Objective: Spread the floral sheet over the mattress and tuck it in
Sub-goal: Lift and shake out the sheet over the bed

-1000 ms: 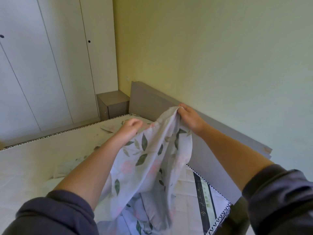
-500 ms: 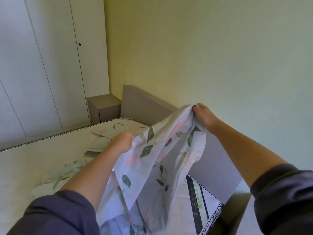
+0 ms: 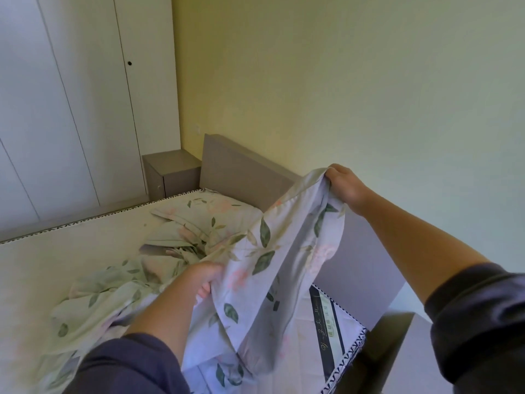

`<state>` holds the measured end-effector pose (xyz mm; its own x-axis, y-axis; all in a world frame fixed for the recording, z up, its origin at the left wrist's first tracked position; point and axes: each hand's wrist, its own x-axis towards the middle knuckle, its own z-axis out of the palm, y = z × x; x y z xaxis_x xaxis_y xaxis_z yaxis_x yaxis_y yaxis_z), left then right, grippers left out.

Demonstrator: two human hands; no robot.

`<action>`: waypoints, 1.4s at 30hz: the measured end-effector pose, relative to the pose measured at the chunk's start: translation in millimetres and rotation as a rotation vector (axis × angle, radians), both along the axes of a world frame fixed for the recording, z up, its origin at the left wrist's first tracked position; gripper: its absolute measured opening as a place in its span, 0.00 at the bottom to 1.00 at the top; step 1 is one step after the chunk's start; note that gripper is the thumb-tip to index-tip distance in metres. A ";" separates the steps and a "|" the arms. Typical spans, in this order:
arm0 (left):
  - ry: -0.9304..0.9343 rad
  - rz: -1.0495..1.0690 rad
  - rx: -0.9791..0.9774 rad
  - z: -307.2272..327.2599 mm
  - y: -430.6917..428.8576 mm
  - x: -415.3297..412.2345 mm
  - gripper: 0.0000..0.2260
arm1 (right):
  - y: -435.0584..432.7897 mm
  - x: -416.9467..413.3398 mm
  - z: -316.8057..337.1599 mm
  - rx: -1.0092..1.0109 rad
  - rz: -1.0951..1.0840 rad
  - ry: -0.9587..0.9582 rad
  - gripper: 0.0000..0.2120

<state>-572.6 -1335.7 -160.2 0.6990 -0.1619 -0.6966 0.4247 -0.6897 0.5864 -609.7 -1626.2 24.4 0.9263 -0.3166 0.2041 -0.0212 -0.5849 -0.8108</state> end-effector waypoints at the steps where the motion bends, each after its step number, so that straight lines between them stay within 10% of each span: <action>1: 0.023 0.086 -0.090 -9.6 -1.1 0.9 0.20 | -0.5 -1.1 -1.0 0.001 -0.002 0.000 0.12; 8: -0.388 0.488 -0.619 23.9 -22.9 21.8 0.15 | -10.2 -11.0 -26.3 0.043 -0.036 0.094 0.09; 11: -0.716 0.299 -0.593 67.3 -29.8 18.3 0.05 | -6.7 -16.1 -36.2 0.092 0.028 0.234 0.05; 16: -1.053 -0.262 -0.619 131.3 -42.2 -2.4 0.07 | 34.9 -15.9 -26.5 -0.258 0.448 0.220 0.39; 25: -1.219 -0.545 -0.334 141.9 -25.5 -5.5 0.05 | 68.1 1.2 -35.9 -0.243 0.520 0.040 0.01; 34: -1.055 -0.420 -0.094 108.3 12.5 6.2 0.09 | 83.3 -10.5 -23.1 0.173 0.374 -0.108 0.13; 42: -1.194 -0.035 0.295 86.1 38.7 14.4 0.06 | 61.9 -12.1 -21.8 0.056 0.165 -0.222 0.19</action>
<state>-558.1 -1297.0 -74.1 0.9214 -0.1377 0.3634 -0.2922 -0.8620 0.4143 -621.9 -1564.4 2.6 0.9006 -0.1818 0.3947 0.2526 -0.5202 -0.8158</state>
